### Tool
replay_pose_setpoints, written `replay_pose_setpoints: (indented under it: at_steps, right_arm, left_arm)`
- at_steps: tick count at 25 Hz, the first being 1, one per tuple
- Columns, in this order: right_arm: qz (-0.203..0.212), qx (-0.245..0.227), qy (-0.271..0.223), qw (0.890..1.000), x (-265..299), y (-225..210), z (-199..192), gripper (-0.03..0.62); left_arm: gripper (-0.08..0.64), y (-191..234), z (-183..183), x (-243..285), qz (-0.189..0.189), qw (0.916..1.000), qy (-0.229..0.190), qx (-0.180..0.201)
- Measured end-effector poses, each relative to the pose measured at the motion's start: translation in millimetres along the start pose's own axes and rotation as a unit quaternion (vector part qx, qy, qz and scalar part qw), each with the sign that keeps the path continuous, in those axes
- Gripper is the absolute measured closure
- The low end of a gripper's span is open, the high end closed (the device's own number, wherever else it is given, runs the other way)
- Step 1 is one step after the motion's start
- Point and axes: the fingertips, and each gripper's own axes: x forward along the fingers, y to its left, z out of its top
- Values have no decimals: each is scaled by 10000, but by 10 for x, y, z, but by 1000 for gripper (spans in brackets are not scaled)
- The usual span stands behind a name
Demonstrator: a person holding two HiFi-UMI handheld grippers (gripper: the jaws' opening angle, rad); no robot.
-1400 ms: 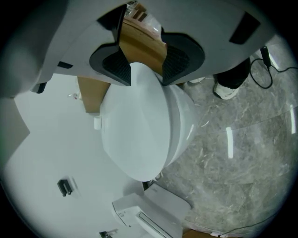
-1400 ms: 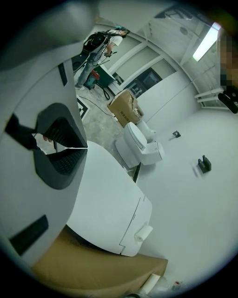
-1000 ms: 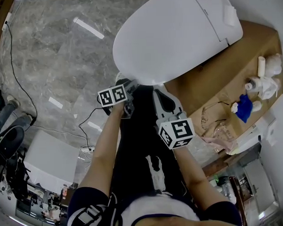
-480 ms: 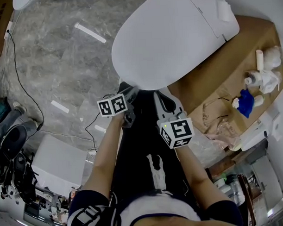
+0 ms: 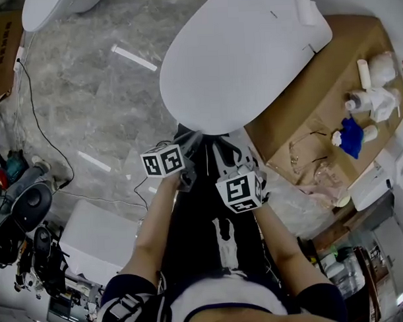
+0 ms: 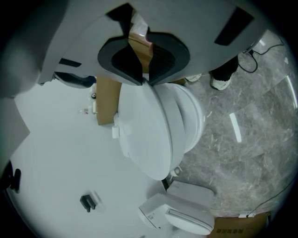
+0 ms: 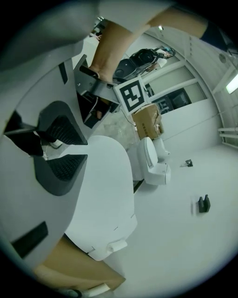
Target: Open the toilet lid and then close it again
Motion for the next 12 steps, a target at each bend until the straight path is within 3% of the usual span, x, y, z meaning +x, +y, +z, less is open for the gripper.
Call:
replay_pose_setpoints:
  at_steps: [3, 6, 12]
  right_arm:
    - [45, -413, 379, 9984, 49, 77, -130, 472]
    - [-208, -1186, 556, 9912, 109, 106, -212, 465]
    - [-797, -2519, 519, 9631, 281, 141, -250, 452]
  left_arm:
    - [511, -134, -1, -68, -33, 9999, 33, 164]
    - [512, -247, 7, -128, -111, 9997, 57, 226]
    - [515, -374, 38, -198, -202, 9993, 91, 306]
